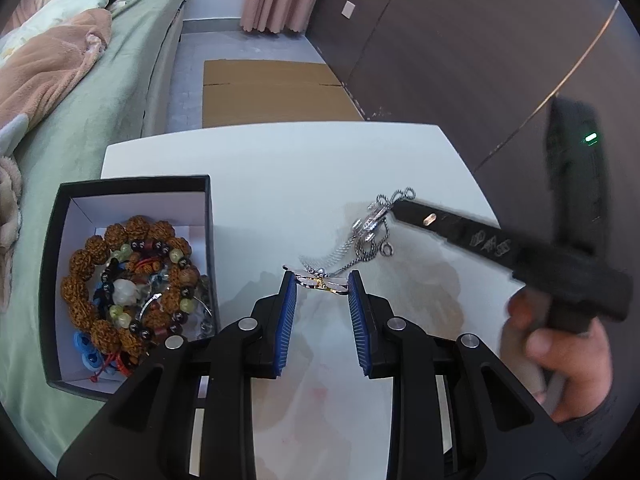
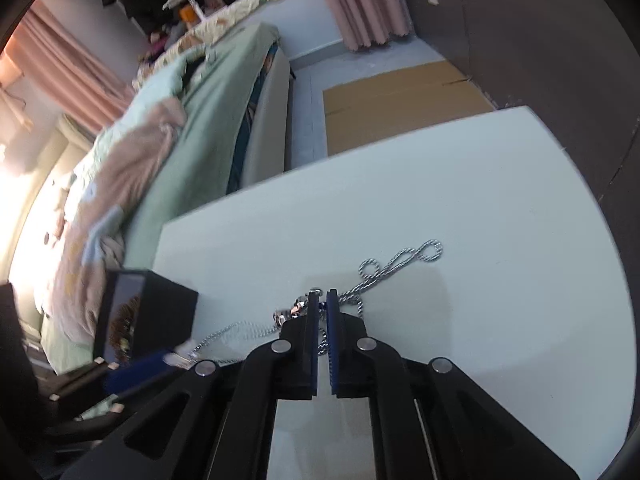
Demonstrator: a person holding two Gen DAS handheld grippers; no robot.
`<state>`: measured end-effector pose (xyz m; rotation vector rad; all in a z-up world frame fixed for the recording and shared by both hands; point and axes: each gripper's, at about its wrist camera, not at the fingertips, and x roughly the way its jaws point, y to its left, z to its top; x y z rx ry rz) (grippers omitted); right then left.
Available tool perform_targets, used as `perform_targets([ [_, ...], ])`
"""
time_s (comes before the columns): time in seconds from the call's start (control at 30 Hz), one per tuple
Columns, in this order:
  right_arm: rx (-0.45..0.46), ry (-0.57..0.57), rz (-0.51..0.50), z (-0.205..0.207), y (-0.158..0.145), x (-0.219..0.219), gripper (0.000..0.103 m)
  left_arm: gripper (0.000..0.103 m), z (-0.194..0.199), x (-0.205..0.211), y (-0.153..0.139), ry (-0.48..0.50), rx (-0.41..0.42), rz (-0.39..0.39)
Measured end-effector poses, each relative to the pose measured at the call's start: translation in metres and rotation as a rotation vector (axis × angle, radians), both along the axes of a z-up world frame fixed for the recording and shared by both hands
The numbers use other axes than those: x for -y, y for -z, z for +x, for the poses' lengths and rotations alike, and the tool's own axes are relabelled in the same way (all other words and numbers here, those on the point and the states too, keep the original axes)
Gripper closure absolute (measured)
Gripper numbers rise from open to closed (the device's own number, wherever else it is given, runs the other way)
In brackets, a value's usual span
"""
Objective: Organize jewelry
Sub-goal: 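Grasp the chain loop with the right gripper while the left gripper holds the pendant, then lift the necklace high with the right gripper and lower it into the black box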
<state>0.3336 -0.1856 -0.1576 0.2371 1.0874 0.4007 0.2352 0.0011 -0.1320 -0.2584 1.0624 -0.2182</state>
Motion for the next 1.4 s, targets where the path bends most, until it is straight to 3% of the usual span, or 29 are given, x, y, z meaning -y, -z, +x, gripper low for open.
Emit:
perform_targets([
  [0.3, 0.095, 0.053, 0.119, -0.018, -0.046, 0.035, 0.103, 0.076, -0.013, 0.005, -0.003, 0.026, 0.003, 0.035],
  [0.5, 0.208, 0.075, 0.184, -0.042, -0.092, 0.052, 0.103, 0.076, -0.025, 0.002, -0.011, 0.026, 0.021, 0.052],
  [0.6, 0.192, 0.053, 0.159, -0.047, -0.097, 0.048, 0.102, 0.076, -0.029, -0.002, -0.02, 0.015, 0.04, 0.042],
  [0.7, 0.117, 0.044, 0.122, -0.045, -0.081, 0.044, 0.098, 0.076, -0.035, -0.009, -0.028, 0.003, 0.061, 0.023],
  [0.73, 0.076, 0.043, 0.087, -0.042, -0.07, 0.04, 0.092, 0.076, -0.037, -0.011, -0.031, 0.0, 0.068, 0.02],
  [0.77, 0.053, 0.044, 0.066, -0.041, -0.062, 0.036, 0.062, 0.076, -0.038, -0.013, -0.032, -0.002, 0.073, 0.019],
  [0.83, 0.051, 0.052, 0.033, -0.039, -0.052, 0.03, 0.025, 0.076, -0.039, -0.017, -0.034, -0.013, 0.078, 0.014],
  [0.93, 0.024, 0.039, -0.019, -0.031, -0.037, 0.02, 0.065, 0.076, -0.042, -0.025, -0.036, -0.027, 0.086, 0.008],
  [0.97, -0.007, 0.032, -0.013, -0.028, -0.029, 0.019, 0.069, 0.076, -0.042, -0.029, -0.037, -0.034, 0.091, 0.005],
  [1.17, -0.087, 0.014, -0.129, -0.013, 0.007, 0.001, 0.073, 0.076, -0.042, -0.051, -0.044, -0.076, 0.112, -0.02],
  [1.2, -0.091, 0.009, -0.149, -0.012, 0.01, -0.002, 0.076, 0.076, -0.043, -0.055, -0.046, -0.084, 0.118, -0.025],
  [1.23, -0.105, 0.007, -0.171, -0.011, 0.015, -0.004, 0.087, 0.076, -0.044, -0.058, -0.048, -0.09, 0.122, -0.029],
  [1.27, -0.114, 0.009, -0.19, -0.01, 0.019, -0.006, 0.089, 0.076, -0.045, -0.062, -0.049, -0.097, 0.127, -0.033],
  [1.4, -0.077, 0.004, -0.189, -0.013, 0.01, -0.01, 0.089, 0.076, -0.047, -0.074, -0.052, -0.118, 0.135, -0.043],
])
